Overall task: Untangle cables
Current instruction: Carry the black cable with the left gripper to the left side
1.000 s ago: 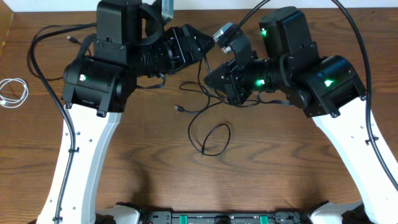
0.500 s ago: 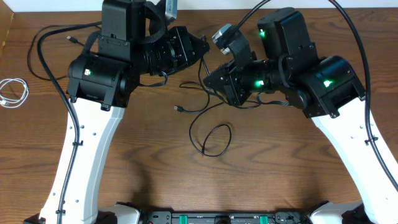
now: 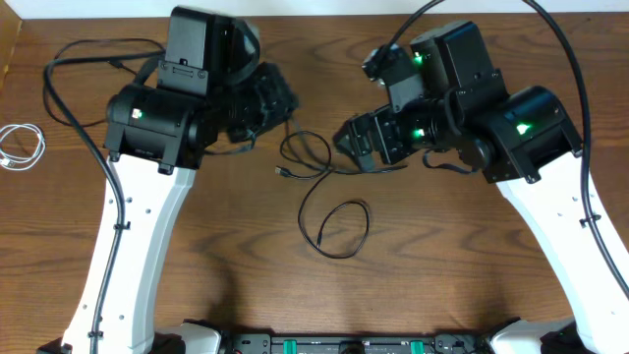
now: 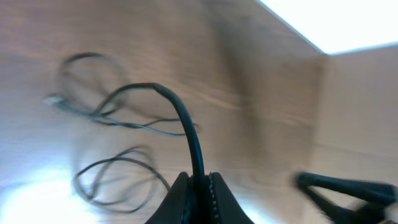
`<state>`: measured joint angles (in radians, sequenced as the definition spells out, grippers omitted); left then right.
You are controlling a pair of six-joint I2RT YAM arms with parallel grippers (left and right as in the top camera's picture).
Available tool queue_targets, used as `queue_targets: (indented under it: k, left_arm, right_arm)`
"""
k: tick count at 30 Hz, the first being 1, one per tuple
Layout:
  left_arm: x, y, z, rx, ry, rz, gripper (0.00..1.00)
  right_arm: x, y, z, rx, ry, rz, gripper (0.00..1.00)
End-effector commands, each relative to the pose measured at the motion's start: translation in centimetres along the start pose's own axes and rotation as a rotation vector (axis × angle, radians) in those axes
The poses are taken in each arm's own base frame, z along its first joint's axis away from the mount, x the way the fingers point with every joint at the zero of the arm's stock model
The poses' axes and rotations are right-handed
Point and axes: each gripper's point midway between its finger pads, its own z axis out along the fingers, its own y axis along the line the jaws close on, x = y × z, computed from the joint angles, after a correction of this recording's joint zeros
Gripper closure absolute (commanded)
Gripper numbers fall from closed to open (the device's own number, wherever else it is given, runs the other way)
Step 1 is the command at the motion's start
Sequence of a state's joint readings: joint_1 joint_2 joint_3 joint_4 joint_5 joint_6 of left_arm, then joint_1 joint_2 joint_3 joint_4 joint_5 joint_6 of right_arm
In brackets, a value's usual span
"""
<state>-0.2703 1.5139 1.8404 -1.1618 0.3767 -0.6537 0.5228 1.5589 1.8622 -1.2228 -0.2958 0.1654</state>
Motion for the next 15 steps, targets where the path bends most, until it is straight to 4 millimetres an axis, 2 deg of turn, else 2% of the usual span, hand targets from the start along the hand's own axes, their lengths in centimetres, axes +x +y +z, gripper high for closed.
queue_targets:
  k: [1,5,15]
  left_arm:
    - [-1.8,4.5,-0.8,-0.200,-0.094,-0.043,0.92]
    - [-2.2,7.7,-1.8,-0.285,-0.087,-0.070,0.93]
    - [-5.9,16.8,-6.4,-0.423,-0.165,-0.203,0.93]
  right_arm:
    - [0.1,-2.5,-0.1,0.119,0.002,0.036,0.01]
    - [0.5,-3.2,-0.3,0.136,0.018,0.053,0.01]
    - [0.5,-3.5,-0.4,0.141,0.017,0.059,0.01]
